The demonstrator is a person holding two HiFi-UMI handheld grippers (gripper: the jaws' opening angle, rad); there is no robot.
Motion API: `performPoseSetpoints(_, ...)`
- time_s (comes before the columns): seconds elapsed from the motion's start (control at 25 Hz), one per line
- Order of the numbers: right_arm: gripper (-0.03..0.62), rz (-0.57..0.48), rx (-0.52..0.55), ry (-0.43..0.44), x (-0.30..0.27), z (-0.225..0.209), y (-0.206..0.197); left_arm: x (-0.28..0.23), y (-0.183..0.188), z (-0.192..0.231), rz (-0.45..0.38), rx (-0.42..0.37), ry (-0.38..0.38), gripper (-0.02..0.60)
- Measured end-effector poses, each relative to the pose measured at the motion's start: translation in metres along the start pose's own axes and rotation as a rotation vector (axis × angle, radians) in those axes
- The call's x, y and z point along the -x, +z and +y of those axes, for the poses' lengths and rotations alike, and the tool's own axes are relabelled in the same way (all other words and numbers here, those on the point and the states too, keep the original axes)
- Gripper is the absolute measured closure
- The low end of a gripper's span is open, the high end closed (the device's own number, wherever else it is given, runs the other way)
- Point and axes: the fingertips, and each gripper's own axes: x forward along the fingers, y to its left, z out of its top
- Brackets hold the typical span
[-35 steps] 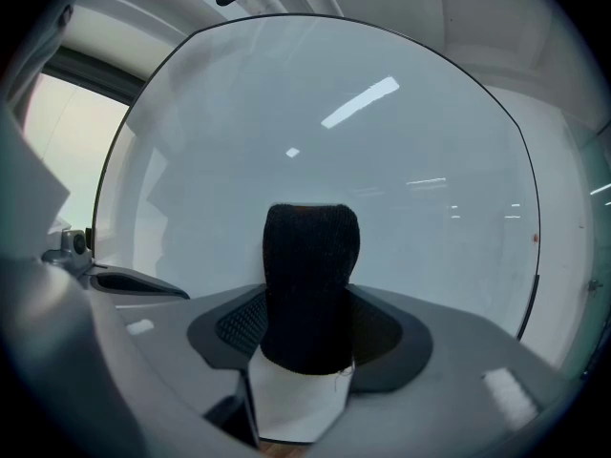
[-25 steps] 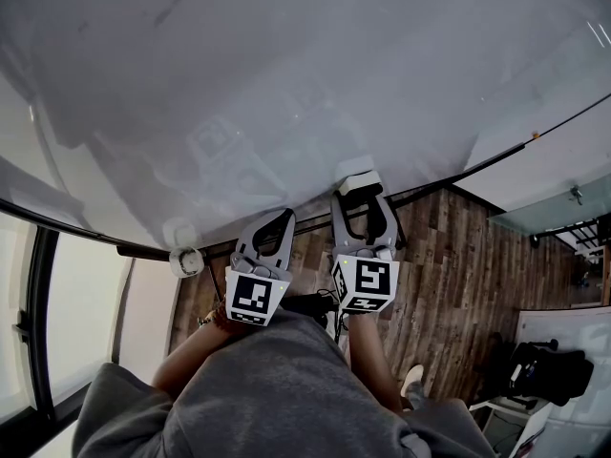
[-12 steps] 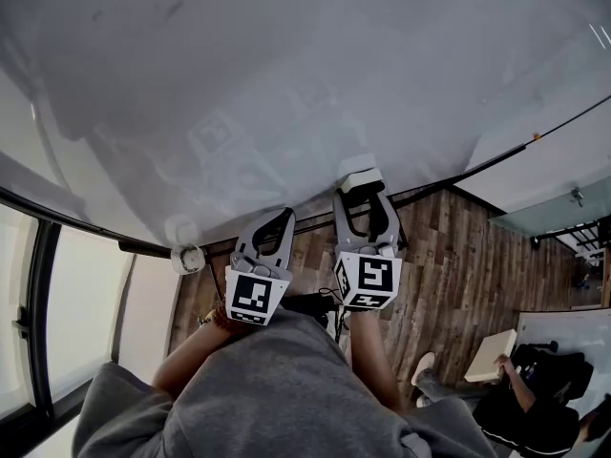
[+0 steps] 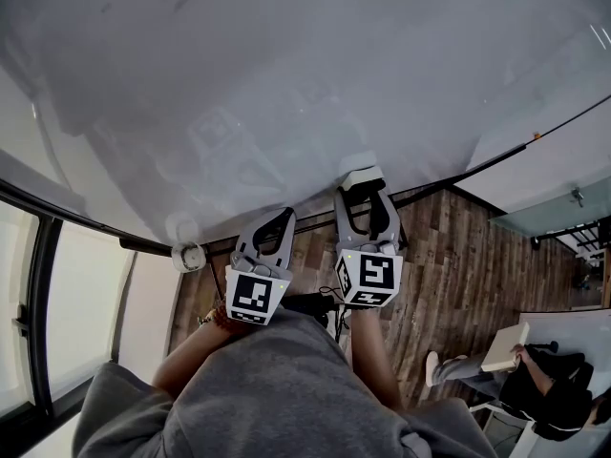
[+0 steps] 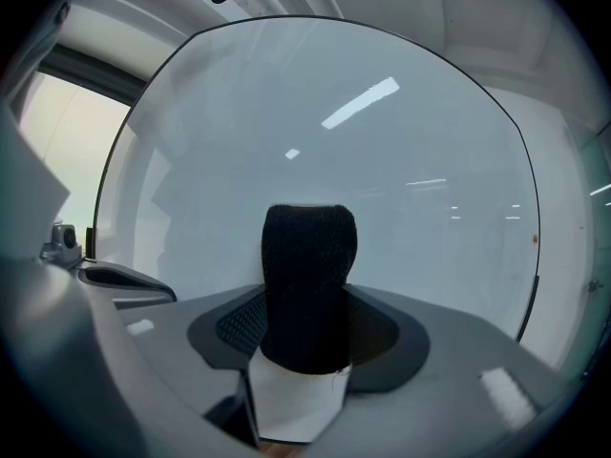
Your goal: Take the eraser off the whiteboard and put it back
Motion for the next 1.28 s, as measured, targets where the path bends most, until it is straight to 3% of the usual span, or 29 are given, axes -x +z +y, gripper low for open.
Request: performPoseSetpoints(1.28, 0.355, -0.007, -0.013, 0.001, 0.0082, 0.0002, 0.0006, 0.0057, -0.0002, -0.0065, 0.001, -0.006, -0.009, 0.575)
